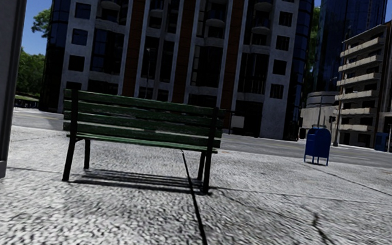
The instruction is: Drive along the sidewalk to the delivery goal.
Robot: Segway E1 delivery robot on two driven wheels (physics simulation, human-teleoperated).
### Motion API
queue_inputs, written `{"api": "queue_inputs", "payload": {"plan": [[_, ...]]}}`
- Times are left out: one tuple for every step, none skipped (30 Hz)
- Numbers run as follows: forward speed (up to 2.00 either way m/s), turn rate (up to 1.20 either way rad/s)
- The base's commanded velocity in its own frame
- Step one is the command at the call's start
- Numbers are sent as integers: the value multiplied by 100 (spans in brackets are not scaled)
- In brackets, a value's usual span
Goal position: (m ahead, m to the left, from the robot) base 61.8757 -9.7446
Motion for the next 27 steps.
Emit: {"api": "queue_inputs", "payload": {"plan": [[67,-71],[67,-71],[67,-71],[67,-71],[67,-71],[67,-71],[67,-71],[67,-71],[67,-71],[67,-71],[67,-71],[67,-71],[67,-71],[67,-71],[67,-71],[67,-71],[67,-71],[67,-71],[67,-71],[68,-71],[69,-71],[69,-71],[70,-61],[77,0],[79,0],[80,0],[80,0]]}}
